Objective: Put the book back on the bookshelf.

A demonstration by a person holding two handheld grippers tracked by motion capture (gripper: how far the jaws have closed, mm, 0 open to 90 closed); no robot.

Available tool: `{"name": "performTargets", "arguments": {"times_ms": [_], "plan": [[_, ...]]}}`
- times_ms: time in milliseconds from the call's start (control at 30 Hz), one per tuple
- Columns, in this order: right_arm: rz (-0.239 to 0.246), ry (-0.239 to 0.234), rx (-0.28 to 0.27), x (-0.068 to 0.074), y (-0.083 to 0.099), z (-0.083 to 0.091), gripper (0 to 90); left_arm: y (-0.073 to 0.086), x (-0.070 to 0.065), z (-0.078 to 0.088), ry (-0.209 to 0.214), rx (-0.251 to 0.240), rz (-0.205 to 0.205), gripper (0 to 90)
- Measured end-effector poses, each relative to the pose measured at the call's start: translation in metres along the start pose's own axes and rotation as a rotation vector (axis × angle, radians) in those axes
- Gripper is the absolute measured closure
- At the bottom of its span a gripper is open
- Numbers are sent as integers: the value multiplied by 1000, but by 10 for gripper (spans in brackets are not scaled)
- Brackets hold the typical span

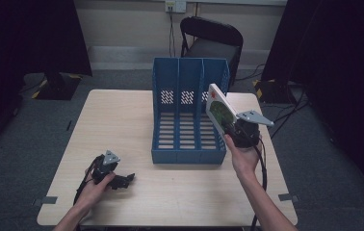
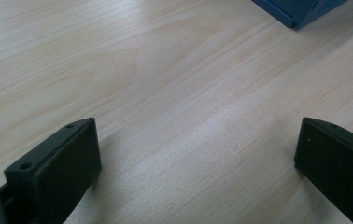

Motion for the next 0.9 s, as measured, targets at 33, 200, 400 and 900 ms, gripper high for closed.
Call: {"name": "performTargets", "arguments": {"times_ms": [33, 200, 400, 900], "plan": [[-10, 20, 1, -1, -1, -6, 768, 0, 0, 0, 0, 0, 0, 0], [-14, 48, 4, 2, -1, -20, 768, 0, 0, 0, 0, 0, 0, 0], [-31, 100, 12, 2, 1, -38, 768, 0, 0, 0, 0, 0, 0, 0], [-29, 170, 87, -10, 26, -73, 768, 0, 0, 0, 3, -2, 2, 0]]}}
Point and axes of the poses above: each handheld gripper's, and its own axes: z roughly backward along the jaws, y roughly out of its underside, x roughly to its left, the point moved 10 cm from there along -z, roughly forward along the jaws, and after that the axes turned 11 degrees about -z, right-handed, at the moved point
